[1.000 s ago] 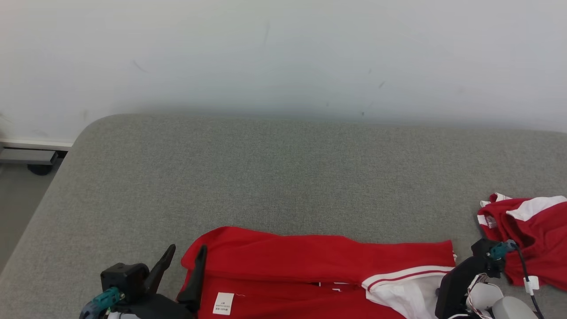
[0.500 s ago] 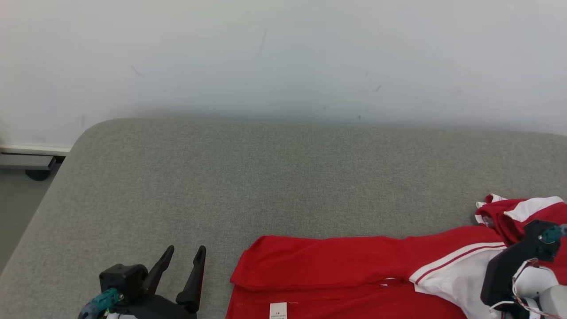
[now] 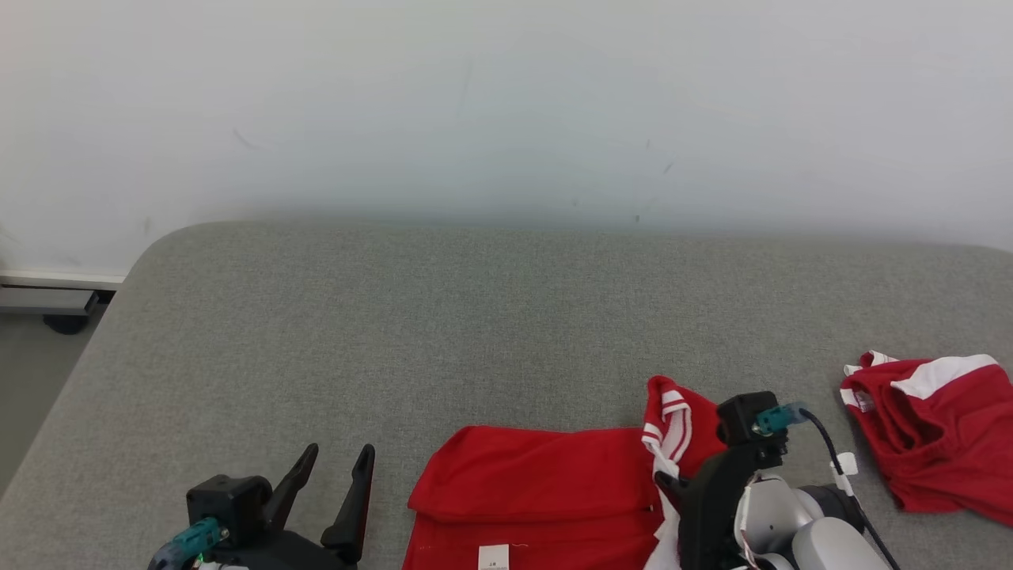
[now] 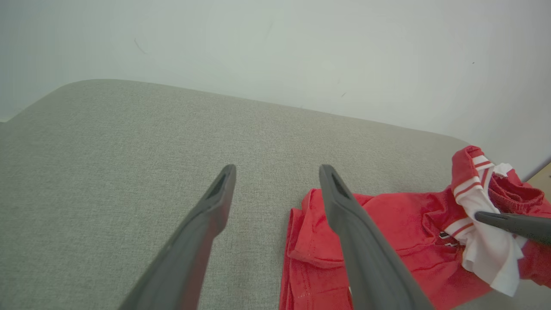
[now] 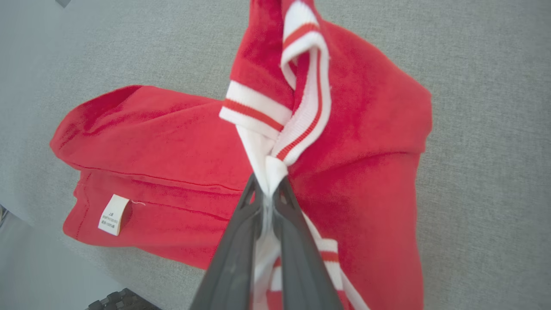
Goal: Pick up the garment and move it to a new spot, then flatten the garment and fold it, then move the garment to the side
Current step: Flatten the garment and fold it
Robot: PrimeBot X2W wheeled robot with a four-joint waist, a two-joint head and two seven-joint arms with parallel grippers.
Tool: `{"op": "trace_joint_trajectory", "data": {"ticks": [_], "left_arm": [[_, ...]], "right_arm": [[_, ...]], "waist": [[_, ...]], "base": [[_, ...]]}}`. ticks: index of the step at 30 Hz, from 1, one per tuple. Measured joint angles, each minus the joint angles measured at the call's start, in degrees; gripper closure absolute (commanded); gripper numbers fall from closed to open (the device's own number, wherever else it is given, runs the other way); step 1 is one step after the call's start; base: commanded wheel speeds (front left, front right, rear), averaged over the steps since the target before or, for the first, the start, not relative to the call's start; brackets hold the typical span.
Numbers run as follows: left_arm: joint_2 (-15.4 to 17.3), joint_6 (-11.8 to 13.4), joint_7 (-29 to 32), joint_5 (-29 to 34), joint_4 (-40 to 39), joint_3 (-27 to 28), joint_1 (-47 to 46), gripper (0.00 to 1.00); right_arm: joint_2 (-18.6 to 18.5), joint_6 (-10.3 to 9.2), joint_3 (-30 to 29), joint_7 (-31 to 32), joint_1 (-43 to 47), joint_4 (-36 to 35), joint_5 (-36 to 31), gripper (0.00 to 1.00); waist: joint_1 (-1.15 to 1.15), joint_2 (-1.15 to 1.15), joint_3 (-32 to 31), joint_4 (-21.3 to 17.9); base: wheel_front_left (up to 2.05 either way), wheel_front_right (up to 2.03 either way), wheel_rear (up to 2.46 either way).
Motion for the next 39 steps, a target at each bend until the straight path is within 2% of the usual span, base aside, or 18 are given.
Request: {"op": "trace_joint_trajectory", "data": {"ticks": [3,11,14,18,21,28,39], "left_arm": [[-0.15,-0.04,0.36,0.00,0.15,-0.34,-0.03,0.00],[-0.13,-0.46,0.58,0.00,0.40,-0.63,-0.02,0.00],[-0.18,-0.46,0.62,0.00,0.40,-0.71,-0.03,0.00],[-0.26,-0.53,0.92,0.01,0.41,-1.19,-0.08,0.00],[-0.34,-0.60,1.00,0.05,0.45,-1.72,-0.16,0.00],[-0.64,-1.02,1.43,0.18,0.74,-2.22,-0.58,0.00],[-1.20,-1.54,1.48,0.18,1.25,-2.70,-1.55,0.00]], "right_arm": [[0.36,0.56,2.85,0.89,-1.03,-0.99,0.00,1.00],[0.75,0.09,10.02,3.20,-3.28,-0.25,0.31,1.00],[0.71,-1.82,12.45,3.31,-4.67,0.82,0.76,1.00],[0.26,-6.27,19.72,2.15,-7.92,0.67,6.73,1.00],[0.29,-7.37,23.39,1.05,-10.57,0.80,9.95,1.00],[0.21,-7.70,28.06,-1.62,-14.73,4.49,14.58,1.00],[0.22,-7.89,30.42,-8.42,-16.40,12.12,19.33,1.00]], "waist": [[0.00,0.00,-0.12,0.19],[0.00,0.00,-0.38,1.45],[0.00,0.00,-0.33,1.75],[0.00,0.00,-0.20,2.27],[0.00,0.00,-0.06,2.74],[0.00,0.00,0.38,4.08],[0.00,0.00,1.03,6.02]], "base": [[0.00,0.00,0.00],[0.00,0.00,0.00],[0.00,0.00,0.00],[0.00,0.00,0.00],[0.00,0.00,0.00],[0.00,0.00,0.00],[0.00,0.00,0.00]]}}
